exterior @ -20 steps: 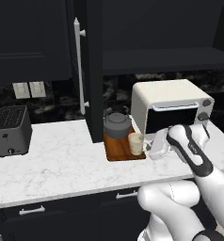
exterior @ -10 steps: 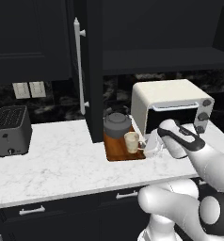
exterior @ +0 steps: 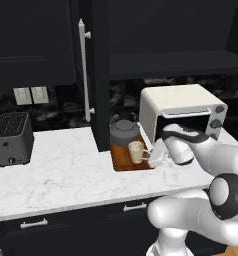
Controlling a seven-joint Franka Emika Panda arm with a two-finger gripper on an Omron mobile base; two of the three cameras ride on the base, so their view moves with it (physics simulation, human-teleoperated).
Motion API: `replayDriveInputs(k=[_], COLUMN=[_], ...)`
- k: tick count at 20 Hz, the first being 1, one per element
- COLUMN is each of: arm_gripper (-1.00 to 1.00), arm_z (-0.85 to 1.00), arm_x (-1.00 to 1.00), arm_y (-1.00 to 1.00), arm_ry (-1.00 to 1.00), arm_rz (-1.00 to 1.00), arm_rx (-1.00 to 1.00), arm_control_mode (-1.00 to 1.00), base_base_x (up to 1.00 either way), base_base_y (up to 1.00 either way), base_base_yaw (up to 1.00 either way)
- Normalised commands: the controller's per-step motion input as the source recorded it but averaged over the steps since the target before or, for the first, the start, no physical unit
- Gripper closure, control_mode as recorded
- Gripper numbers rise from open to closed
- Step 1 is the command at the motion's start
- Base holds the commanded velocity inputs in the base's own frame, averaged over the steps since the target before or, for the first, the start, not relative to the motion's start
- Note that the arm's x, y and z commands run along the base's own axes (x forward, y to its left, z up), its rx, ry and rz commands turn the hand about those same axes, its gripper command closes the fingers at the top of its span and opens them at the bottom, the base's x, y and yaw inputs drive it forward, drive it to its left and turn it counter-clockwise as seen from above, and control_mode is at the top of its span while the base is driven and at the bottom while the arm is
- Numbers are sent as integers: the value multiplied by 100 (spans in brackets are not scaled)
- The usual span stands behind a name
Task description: Pick the kettle from the counter and place it on the tray. Then pick the mug from the cabinet and place it on the tray. Then close the cabinet doors.
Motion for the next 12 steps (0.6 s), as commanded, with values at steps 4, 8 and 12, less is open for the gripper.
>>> replayDriveInputs(k=[4,8,12], arm_gripper=[100,100,100], arm_z=[-26,-24,-21], arm_x=[16,17,27], arm_y=[0,0,2], arm_ry=[0,0,0], arm_rz=[0,0,0], arm_rx=[0,0,0], arm_control_mode=[-100,-100,-100], base_base_x=[0,0,0], base_base_y=[0,0,0], base_base_yaw=[0,0,0])
